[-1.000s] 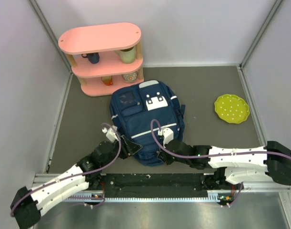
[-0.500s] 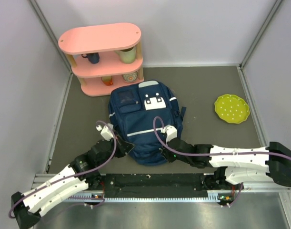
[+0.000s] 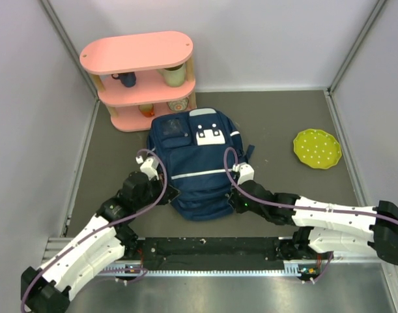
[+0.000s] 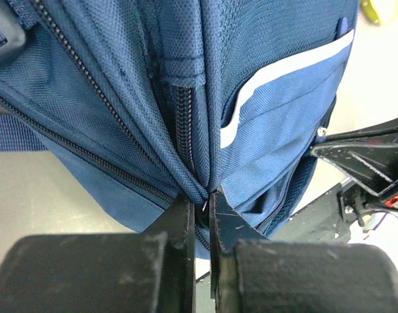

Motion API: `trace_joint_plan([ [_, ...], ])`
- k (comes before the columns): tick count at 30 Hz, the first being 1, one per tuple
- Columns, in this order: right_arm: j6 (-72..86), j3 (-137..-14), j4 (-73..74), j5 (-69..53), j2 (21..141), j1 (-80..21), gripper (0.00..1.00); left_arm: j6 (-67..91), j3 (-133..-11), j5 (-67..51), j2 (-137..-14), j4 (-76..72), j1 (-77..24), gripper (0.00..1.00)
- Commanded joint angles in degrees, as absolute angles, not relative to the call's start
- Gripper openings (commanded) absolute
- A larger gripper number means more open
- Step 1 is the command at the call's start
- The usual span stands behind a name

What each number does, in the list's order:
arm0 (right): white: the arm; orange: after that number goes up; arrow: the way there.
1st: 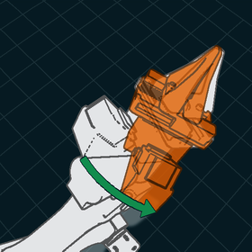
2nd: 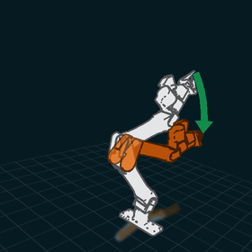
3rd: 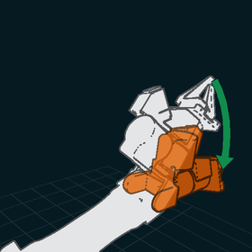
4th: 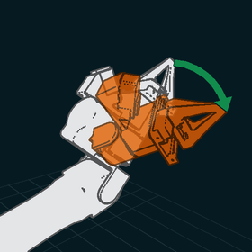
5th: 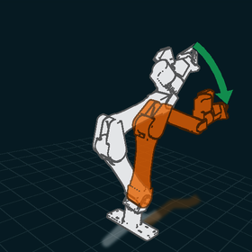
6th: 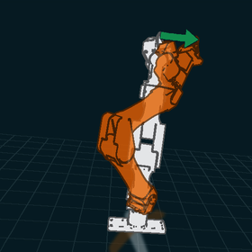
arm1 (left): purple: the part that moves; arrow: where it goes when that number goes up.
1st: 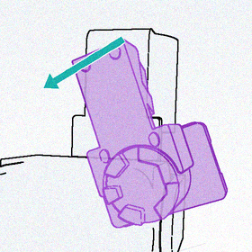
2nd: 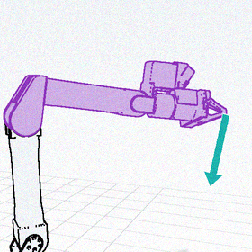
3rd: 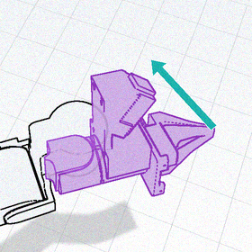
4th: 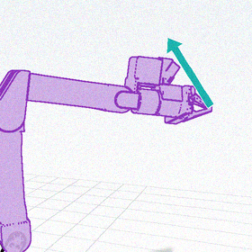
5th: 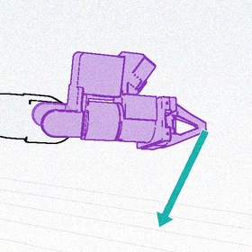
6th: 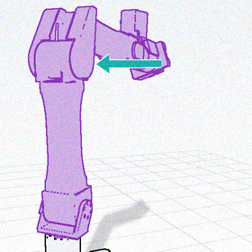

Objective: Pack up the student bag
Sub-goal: Zip the student bag at the center of the board.

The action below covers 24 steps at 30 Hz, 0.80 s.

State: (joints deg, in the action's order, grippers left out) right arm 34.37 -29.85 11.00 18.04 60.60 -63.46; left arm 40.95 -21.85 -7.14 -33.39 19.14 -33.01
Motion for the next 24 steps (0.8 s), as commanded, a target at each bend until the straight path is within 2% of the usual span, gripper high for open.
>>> trace_joint_plan([
  [1,35.24,-25.59,16.27,26.02,59.50,-60.91,0.00,27.26,-27.77,-5.79,-42.07,17.05,-29.80,0.00],
  [6,34.63,-21.89,11.61,18.82,55.56,-61.61,0.00,24.09,-29.88,-15.53,-46.92,10.38,-28.56,0.00],
  [12,37.17,-21.88,9.76,20.12,53.34,-69.33,0.00,16.62,-37.68,-28.46,-59.93,9.84,-28.56,0.00],
  [19,39.46,-25.83,6.77,21.36,62.21,-75.76,0.00,19.50,-40.96,-23.48,-64.95,8.17,-28.39,0.00],
  [20,39.46,-26.45,6.07,21.27,63.01,-76.28,0.00,20.47,-41.31,-19.38,-64.95,8.96,-28.30,0.08],
  [22,39.90,-28.38,4.57,20.92,65.81,-76.81,0.00,22.57,-41.48,-15.23,-64.86,9.84,-28.04,0.33],
  [24,40.43,-29.61,3.96,21.35,67.58,-76.82,0.00,23.81,-42.71,-12.57,-64.51,13.79,-27.34,0.67],
])
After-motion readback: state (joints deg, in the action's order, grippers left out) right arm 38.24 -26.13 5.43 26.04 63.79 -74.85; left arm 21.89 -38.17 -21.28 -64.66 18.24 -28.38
